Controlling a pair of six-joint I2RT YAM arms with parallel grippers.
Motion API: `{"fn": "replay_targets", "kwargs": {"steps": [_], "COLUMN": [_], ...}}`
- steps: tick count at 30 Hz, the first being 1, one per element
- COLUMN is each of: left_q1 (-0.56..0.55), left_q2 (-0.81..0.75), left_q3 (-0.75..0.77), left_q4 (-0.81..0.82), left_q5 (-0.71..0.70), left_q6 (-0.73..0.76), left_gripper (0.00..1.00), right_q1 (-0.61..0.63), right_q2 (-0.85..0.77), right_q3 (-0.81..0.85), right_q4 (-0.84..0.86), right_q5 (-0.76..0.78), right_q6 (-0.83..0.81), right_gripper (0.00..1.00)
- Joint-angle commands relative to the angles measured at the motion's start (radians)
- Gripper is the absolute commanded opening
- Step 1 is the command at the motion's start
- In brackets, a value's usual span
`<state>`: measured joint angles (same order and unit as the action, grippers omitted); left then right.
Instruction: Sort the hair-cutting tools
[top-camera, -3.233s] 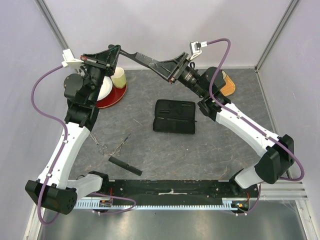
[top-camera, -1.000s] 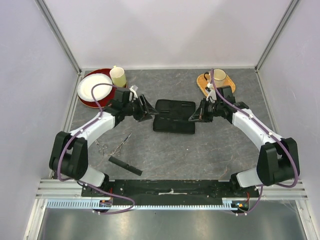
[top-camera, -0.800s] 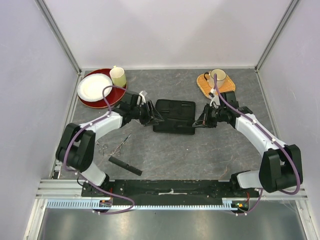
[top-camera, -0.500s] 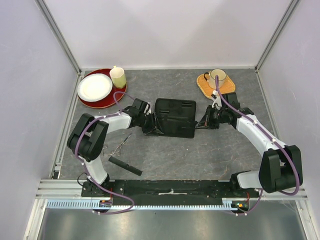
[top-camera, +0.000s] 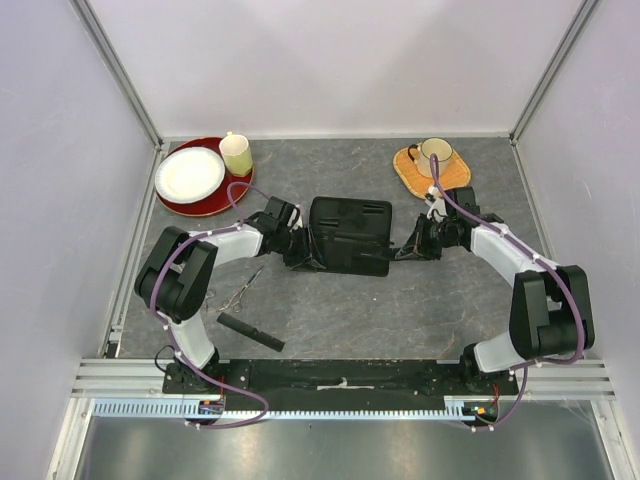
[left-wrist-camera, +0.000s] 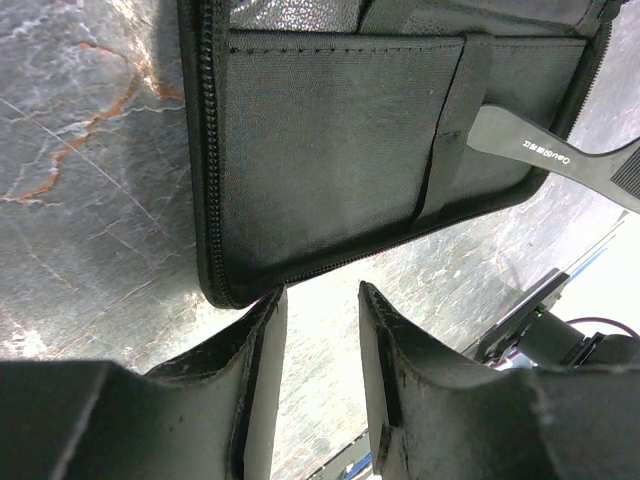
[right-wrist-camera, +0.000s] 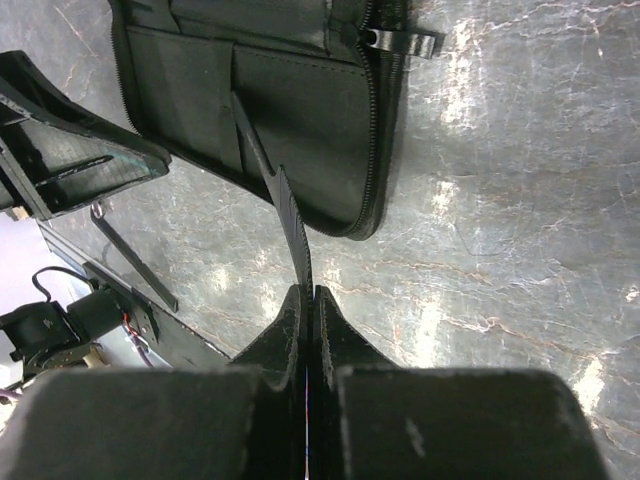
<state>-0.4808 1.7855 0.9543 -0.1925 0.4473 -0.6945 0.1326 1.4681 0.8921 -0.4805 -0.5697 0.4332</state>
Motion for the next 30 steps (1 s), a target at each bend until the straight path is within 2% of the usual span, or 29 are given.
{"fn": "replay_targets", "kwargs": {"steps": [1,15,24,30], "left_q1": [0.001,-0.001,-0.001,-0.002], "left_q2": [0.034,0.055,0.075,0.08], "left_q3": [-0.005,0.017,0.043,0.044], "left_q4": [-0.021,-0.01,-0.022,-0.025], "left_q5": [-0.067,-0.056,-0.053,-0.055], "left_q6": [0.052,0.046,0.049,0.052], "left_gripper": [0.42,0.39,0.38,0.36], "right_q1": [-0.008,-0.01,-0.002,0.054], "right_q2": [0.057,0.176,0.27,0.337], "right_q3": [-0.013,0.053,0.057,0.068], "right_q4": [0.003,0.068,0.135,0.2], "right_q5": [0.03,0.073,-0.028,-0.015], "right_q6": [-0.033,-0.027,-0.048,-0.005], "right_gripper": [0.0,0.0,0.0,0.0]}}
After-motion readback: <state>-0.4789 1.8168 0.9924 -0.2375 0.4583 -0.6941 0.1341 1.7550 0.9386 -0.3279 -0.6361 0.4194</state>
